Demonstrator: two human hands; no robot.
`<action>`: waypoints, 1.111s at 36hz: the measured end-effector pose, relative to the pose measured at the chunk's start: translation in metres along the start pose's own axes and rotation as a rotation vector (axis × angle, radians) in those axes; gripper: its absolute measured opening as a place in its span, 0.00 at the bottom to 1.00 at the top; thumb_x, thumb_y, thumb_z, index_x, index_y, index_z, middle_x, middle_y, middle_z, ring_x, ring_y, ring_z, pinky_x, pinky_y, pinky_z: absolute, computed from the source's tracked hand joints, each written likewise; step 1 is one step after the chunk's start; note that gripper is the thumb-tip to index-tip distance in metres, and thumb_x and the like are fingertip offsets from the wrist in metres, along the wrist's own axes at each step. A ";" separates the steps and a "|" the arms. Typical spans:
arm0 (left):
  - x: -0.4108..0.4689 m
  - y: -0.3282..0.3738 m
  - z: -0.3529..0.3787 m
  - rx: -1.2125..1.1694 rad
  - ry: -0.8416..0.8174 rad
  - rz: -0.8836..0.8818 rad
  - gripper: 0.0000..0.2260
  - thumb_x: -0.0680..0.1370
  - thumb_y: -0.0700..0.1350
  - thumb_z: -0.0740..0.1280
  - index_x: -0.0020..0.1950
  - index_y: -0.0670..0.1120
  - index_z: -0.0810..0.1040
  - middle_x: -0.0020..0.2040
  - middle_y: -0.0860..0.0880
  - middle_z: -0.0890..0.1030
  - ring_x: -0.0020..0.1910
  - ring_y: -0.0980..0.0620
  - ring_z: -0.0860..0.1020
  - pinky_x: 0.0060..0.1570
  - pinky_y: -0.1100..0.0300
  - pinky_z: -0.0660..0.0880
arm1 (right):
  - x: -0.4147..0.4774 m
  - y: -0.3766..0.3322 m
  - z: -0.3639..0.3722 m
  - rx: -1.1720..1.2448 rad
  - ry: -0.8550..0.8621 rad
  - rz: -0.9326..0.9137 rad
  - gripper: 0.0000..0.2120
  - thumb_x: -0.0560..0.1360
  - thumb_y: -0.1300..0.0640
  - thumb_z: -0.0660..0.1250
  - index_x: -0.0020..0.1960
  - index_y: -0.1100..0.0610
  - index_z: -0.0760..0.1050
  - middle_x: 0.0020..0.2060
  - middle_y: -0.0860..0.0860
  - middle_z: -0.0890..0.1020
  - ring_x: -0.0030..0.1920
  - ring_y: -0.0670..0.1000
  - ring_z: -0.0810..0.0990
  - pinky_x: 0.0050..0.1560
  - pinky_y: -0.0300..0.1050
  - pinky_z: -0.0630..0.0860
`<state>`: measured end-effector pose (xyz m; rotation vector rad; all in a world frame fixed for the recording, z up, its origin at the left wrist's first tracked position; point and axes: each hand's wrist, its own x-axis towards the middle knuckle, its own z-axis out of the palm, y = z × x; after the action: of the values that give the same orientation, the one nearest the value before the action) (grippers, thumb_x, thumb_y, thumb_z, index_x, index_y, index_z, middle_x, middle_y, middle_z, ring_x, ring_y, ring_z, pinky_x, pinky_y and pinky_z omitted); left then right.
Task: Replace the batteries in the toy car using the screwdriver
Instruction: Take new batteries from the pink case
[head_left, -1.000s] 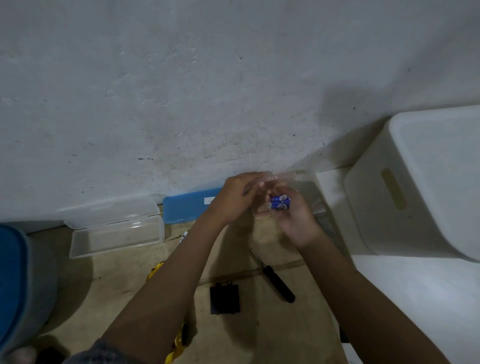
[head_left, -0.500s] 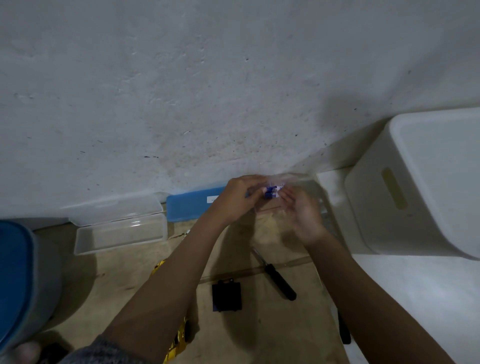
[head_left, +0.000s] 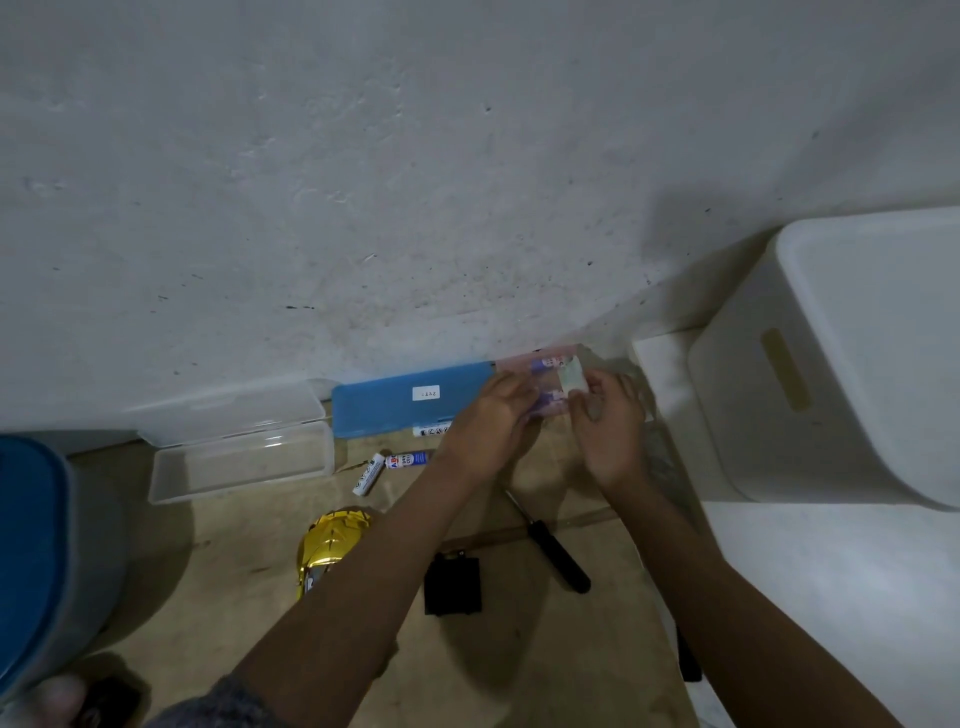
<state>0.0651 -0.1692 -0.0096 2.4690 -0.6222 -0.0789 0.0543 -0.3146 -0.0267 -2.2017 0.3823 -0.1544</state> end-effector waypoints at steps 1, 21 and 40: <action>0.000 0.000 0.000 0.001 0.001 -0.002 0.14 0.77 0.37 0.64 0.63 0.40 0.77 0.64 0.41 0.75 0.65 0.44 0.71 0.64 0.61 0.64 | 0.000 0.000 0.000 -0.023 0.004 -0.005 0.12 0.75 0.64 0.64 0.59 0.63 0.74 0.54 0.57 0.77 0.50 0.47 0.73 0.48 0.31 0.65; -0.001 0.009 0.015 0.124 -0.055 -0.063 0.19 0.77 0.36 0.63 0.68 0.42 0.71 0.70 0.44 0.69 0.69 0.46 0.66 0.67 0.56 0.66 | 0.001 0.008 -0.008 0.221 -0.013 0.073 0.12 0.74 0.65 0.67 0.57 0.62 0.77 0.48 0.54 0.81 0.46 0.49 0.81 0.43 0.27 0.74; -0.184 -0.005 -0.034 0.303 0.141 -0.456 0.27 0.66 0.39 0.74 0.64 0.42 0.75 0.64 0.42 0.77 0.61 0.42 0.76 0.55 0.53 0.76 | -0.072 -0.066 0.065 -0.181 -0.496 -0.473 0.14 0.74 0.68 0.62 0.58 0.61 0.76 0.57 0.56 0.78 0.58 0.54 0.75 0.60 0.39 0.67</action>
<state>-0.0899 -0.0652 0.0006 2.8361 0.0004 0.0152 0.0169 -0.2045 -0.0123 -2.3768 -0.4164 0.1793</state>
